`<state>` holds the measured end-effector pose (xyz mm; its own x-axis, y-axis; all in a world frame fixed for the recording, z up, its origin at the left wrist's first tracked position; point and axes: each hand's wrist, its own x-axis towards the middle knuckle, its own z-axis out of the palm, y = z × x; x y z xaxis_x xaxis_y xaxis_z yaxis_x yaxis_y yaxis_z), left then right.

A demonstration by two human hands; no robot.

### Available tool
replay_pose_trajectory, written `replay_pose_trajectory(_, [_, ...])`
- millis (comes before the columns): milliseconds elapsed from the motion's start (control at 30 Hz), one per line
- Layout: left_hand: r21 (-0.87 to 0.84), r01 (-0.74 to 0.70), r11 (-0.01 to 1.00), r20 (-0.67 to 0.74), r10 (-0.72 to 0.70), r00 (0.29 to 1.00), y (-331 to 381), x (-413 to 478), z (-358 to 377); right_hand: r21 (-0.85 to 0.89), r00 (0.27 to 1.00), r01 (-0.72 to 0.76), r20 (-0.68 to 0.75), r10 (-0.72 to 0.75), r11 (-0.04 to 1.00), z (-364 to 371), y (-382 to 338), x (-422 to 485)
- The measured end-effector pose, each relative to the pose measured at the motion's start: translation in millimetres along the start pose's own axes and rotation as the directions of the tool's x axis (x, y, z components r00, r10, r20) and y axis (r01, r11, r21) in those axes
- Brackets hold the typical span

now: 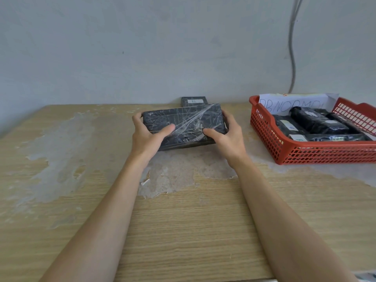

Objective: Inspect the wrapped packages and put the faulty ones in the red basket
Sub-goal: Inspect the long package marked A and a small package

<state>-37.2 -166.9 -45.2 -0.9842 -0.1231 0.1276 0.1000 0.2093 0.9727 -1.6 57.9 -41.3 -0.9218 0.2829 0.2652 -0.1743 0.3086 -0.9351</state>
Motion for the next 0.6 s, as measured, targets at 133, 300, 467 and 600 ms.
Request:
replay_pose_trajectory(133, [0.090, -0.028, 0.996, 0.100, 0.019, 0.995, -0.3, -1.2, -2.0, 0.017, 0.999, -0.038, -0.016, 0.038, 0.999, 0.3, 4.2, 2.6])
replay_pose_trajectory(300, [0.147, -0.073, 0.986, 0.098, 0.059, 0.993, -0.8, -6.9, 10.1, -0.127, 0.998, -0.046, -0.059, 0.039, 0.991, 3.4, -3.3, -5.5])
replay_pose_trajectory(467, [0.233, -0.135, 0.963, 0.054, 0.126, 0.991, -1.5, -10.6, 19.3, -0.288, 0.994, -0.047, -0.108, 0.016, 0.956, 9.3, -2.2, -2.5])
replay_pose_trajectory(600, [0.153, -0.071, 0.986, 0.125, 0.052, 0.991, -6.2, -0.7, 7.3, -0.272, 1.000, -0.024, -0.005, 0.024, 0.962, 2.5, 0.9, 0.6])
